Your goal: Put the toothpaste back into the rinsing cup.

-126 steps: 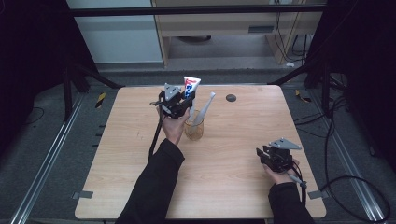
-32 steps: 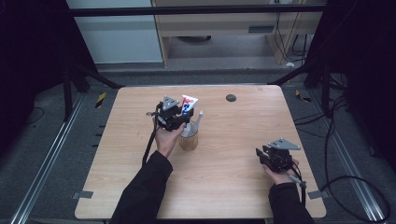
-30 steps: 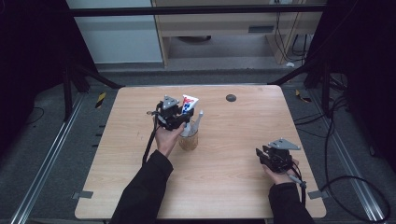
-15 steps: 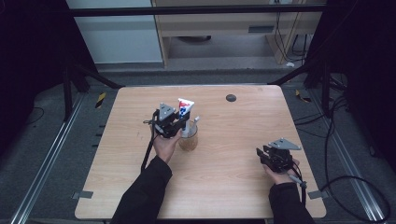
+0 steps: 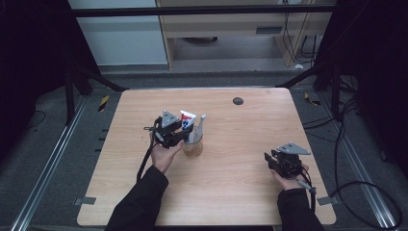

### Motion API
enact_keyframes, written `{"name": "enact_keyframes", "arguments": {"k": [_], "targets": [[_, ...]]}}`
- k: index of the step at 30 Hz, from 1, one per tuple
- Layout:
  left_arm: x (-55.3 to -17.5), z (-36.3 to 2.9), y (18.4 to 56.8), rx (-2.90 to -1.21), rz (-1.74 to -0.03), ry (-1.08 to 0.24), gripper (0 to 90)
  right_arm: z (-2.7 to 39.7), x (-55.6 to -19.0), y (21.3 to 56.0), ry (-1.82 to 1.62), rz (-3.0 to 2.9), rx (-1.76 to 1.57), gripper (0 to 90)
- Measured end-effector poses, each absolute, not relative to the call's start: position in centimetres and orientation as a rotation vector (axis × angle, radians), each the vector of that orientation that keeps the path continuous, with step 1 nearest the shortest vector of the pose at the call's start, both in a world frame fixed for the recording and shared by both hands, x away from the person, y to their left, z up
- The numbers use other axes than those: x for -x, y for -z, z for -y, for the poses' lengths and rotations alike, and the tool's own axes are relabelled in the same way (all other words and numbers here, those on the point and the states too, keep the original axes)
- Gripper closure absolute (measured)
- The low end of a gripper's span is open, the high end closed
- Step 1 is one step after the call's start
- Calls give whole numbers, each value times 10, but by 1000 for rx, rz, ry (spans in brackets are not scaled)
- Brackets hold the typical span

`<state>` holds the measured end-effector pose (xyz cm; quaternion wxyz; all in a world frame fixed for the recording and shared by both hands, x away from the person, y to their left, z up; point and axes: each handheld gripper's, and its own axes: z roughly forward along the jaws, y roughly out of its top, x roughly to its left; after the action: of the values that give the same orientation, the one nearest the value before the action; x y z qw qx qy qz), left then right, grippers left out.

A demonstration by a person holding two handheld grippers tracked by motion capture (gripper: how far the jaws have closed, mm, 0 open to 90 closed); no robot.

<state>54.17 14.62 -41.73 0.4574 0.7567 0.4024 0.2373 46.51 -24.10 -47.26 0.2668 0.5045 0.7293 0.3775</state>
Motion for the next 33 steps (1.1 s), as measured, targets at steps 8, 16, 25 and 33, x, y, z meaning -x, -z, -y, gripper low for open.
{"name": "enact_keyframes", "arguments": {"k": [8, 16, 25, 33], "targets": [[-523, -159, 411, -1932, -926, -554, 424, 241, -465, 472, -1017, -1965, -1360, 660], [-488, -187, 415, -1979, -926, -559, 360, 243, -464, 473, -1021, -1962, -1373, 613], [-461, -236, 441, -1979, -1056, -549, 320, 244, -461, 476, -1045, -1946, -1396, 407], [-455, -276, 470, -1984, -1234, -543, 292, 241, -459, 478, -1026, -1962, -1388, 270]]}}
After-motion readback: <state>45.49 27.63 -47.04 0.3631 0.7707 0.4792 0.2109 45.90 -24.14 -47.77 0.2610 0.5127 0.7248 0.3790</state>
